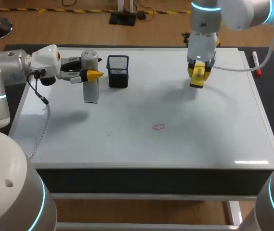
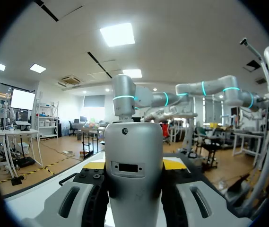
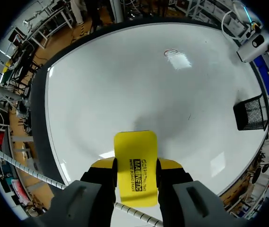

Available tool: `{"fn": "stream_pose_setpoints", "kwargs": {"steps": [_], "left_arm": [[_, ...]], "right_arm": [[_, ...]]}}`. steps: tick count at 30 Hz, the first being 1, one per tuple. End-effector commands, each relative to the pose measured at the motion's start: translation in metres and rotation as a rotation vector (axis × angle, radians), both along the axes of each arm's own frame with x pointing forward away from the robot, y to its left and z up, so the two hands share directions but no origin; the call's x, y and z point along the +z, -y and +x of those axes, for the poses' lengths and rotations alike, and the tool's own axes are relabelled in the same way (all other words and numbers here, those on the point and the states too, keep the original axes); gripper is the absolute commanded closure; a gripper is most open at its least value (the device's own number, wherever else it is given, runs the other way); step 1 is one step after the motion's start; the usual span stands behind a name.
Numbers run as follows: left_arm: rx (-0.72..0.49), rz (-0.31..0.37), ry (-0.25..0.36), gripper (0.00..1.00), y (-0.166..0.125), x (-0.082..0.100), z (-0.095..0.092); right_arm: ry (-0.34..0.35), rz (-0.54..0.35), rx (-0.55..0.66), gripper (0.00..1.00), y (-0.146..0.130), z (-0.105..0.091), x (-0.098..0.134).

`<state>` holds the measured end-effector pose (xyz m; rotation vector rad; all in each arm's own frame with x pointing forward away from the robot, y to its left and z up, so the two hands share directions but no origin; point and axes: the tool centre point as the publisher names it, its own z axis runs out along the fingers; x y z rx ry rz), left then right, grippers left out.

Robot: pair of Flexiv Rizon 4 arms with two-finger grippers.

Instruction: Pick up the inspection probe, press it on each red-marked spot on the whiteboard one by one, put down the probe, pick up the eraser, and wipe off all the red marks.

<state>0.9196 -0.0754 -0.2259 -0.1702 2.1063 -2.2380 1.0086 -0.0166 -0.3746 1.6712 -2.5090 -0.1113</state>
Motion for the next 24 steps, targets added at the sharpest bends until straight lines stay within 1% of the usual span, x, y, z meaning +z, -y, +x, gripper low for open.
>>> {"fn": "stream_pose_setpoints", "kwargs": {"steps": [1, 4, 21, 24], "left_arm": [[0.0, 0.0, 0.0, 1.0, 0.0, 0.001, 0.001], [0.0, 0.0, 0.0, 1.0, 0.0, 0.001, 0.001], [0.0, 0.0, 0.0, 1.0, 0.0, 0.001, 0.001], [-0.032, 0.004, 0.015, 1.0, 0.02, 0.0, -0.012]], "right_arm": [[0.002, 0.005, -0.006, 1.0, 0.015, 0.003, 0.006], [0.014, -0.012, -0.01, 1.0, 0.02, 0.005, 0.008], [0.014, -0.012, -0.01, 1.0, 0.02, 0.005, 0.008], [0.014, -0.012, -0.01, 1.0, 0.02, 0.005, 0.008]]}}
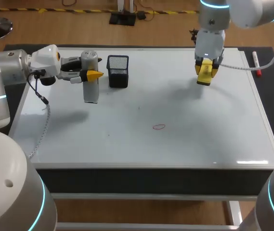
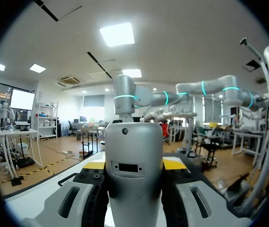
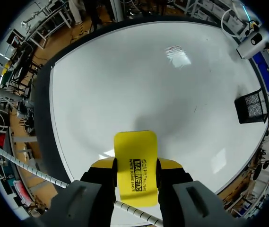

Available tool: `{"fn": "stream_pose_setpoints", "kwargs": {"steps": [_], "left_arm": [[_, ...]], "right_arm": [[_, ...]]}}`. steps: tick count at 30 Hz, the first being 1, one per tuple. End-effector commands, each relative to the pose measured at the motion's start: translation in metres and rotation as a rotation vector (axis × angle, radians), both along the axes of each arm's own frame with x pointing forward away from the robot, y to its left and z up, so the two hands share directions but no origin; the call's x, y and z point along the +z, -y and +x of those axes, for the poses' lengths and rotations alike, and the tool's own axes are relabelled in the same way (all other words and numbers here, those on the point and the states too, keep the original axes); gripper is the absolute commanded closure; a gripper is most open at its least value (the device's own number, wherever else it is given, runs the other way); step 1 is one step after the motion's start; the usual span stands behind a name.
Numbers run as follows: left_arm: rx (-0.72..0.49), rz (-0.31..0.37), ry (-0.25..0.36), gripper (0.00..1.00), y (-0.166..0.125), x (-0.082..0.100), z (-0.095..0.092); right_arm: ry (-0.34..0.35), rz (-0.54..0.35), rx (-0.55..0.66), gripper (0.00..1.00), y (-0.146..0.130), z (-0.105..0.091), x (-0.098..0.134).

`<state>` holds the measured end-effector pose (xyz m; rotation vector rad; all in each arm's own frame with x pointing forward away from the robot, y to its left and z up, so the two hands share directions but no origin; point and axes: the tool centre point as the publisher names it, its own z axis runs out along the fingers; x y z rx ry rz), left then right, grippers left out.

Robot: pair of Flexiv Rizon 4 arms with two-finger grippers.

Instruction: Pick up the inspection probe, press it on each red-marked spot on the whiteboard one by one, put down the probe, pick up the eraser, and wipe off all the red marks.

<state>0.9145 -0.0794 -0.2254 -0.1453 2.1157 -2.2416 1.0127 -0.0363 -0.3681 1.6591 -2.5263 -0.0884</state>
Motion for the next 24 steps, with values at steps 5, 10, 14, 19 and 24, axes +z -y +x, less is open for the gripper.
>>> {"fn": "stream_pose_setpoints", "kwargs": {"steps": [5, 10, 14, 19, 24], "left_arm": [[-0.052, -0.014, 0.03, 1.0, 0.053, -0.003, -0.022], [-0.105, -0.034, 0.047, 1.0, 0.097, -0.004, -0.042], [-0.16, -0.027, 0.046, 1.0, 0.136, -0.006, -0.059], [-0.208, -0.039, 0.046, 1.0, 0.17, -0.01, -0.076], [-0.231, -0.04, 0.05, 1.0, 0.197, -0.013, -0.089]], "right_arm": [[0.0, -0.003, 0.002, 1.0, 0.001, 0.0, 0.001], [0.0, -0.003, 0.002, 1.0, 0.001, 0.0, 0.001], [0.0, -0.003, 0.002, 1.0, 0.001, 0.0, 0.001], [0.0, -0.003, 0.002, 1.0, 0.001, 0.0, 0.001], [0.0, -0.003, 0.002, 1.0, 0.001, 0.0, 0.001]]}}
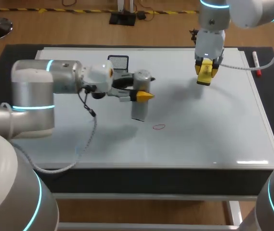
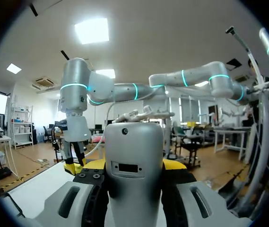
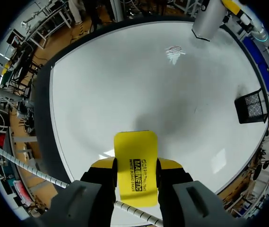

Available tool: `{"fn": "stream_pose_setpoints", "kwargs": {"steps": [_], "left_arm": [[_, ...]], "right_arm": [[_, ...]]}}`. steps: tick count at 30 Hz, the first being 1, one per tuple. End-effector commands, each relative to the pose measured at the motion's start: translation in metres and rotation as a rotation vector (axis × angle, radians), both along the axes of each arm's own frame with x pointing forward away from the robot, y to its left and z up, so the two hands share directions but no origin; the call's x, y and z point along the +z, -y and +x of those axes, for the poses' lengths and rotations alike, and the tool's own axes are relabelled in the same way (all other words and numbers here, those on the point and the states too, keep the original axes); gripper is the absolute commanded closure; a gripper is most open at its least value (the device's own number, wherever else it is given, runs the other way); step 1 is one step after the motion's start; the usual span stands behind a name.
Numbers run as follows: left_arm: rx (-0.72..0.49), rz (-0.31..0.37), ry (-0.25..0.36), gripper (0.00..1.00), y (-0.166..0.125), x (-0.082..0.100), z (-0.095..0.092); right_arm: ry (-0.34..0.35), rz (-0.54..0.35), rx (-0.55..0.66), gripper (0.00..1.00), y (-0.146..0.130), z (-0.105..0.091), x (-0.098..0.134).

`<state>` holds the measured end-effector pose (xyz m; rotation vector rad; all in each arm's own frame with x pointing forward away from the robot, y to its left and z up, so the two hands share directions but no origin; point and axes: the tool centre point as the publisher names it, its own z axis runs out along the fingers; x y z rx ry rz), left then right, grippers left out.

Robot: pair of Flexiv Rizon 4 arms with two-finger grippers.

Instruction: Pick up the inspection probe, press it on each red-marked spot on the whiteboard one by one, put down the probe, pick up the eraser, and wipe off all the red marks.

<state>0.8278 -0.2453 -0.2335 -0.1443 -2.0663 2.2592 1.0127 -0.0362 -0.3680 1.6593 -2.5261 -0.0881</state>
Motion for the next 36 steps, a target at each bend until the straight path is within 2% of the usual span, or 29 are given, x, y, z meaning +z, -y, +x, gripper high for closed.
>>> {"fn": "stream_pose_setpoints", "kwargs": {"steps": [1, 10, 13, 24, 36], "left_arm": [[-0.011, -0.013, -0.001, 1.0, 0.036, -0.006, -0.005], [-0.025, -0.054, -0.03, 1.0, 0.061, -0.022, -0.019], [-0.027, -0.057, -0.017, 1.0, 0.065, -0.026, -0.022], [-0.009, -0.057, 0.011, 1.0, 0.068, -0.031, -0.015], [-0.002, -0.07, 0.006, 1.0, 0.063, -0.036, -0.011]], "right_arm": [[0.0, -0.002, 0.002, 1.0, 0.001, 0.0, 0.001], [0.0, -0.002, 0.002, 1.0, 0.001, 0.0, 0.001], [0.0, -0.002, 0.002, 1.0, 0.001, 0.0, 0.001], [0.0, -0.002, 0.002, 1.0, 0.001, 0.0, 0.001], [0.0, -0.002, 0.002, 1.0, 0.001, 0.0, 0.001]]}}
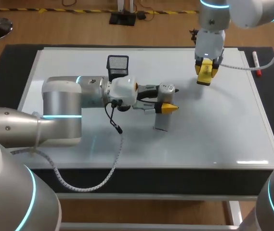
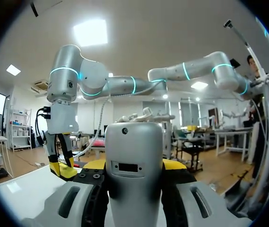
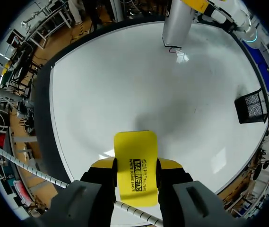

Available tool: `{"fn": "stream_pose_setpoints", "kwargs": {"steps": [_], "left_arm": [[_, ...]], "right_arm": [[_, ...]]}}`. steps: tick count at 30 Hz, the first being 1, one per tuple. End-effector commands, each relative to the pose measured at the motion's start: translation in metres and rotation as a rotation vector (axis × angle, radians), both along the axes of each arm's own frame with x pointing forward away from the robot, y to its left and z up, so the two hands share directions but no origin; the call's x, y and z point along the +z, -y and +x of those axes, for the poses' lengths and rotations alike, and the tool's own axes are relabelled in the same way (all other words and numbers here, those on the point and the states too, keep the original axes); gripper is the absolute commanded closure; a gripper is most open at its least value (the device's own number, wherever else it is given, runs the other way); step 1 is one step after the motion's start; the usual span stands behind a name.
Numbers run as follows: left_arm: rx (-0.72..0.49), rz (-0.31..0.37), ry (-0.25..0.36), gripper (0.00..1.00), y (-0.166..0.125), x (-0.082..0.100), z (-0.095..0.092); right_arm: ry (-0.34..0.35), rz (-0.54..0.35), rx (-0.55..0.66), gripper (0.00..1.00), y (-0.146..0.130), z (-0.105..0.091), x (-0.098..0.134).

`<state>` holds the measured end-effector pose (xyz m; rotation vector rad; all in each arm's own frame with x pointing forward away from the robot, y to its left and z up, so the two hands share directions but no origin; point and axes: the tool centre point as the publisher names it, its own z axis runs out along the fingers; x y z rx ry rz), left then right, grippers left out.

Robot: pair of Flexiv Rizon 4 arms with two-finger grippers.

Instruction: Pick up the inspection probe, press it on each red-marked spot on the whiteboard one by one, put down the probe, pick up the eraser, and wipe off all the red marks.

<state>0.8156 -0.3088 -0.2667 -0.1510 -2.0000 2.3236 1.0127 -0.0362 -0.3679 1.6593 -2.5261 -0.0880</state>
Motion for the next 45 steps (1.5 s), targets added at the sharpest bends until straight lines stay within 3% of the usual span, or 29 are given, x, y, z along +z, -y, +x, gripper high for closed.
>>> {"fn": "stream_pose_setpoints", "kwargs": {"steps": [1, 33, 45], "left_arm": [[0.0, -0.005, 0.008, 1.0, -0.001, -0.003, 0.002], [0.004, 0.069, -0.019, 1.0, -0.008, -0.019, 0.006], [0.002, 0.137, -0.022, 1.0, -0.01, -0.019, 0.005]], "right_arm": [[0.0, -0.002, 0.002, 1.0, 0.001, 0.001, 0.001], [0.0, -0.002, 0.002, 1.0, 0.001, 0.001, 0.001], [0.0, -0.002, 0.002, 1.0, 0.001, 0.001, 0.001]]}}
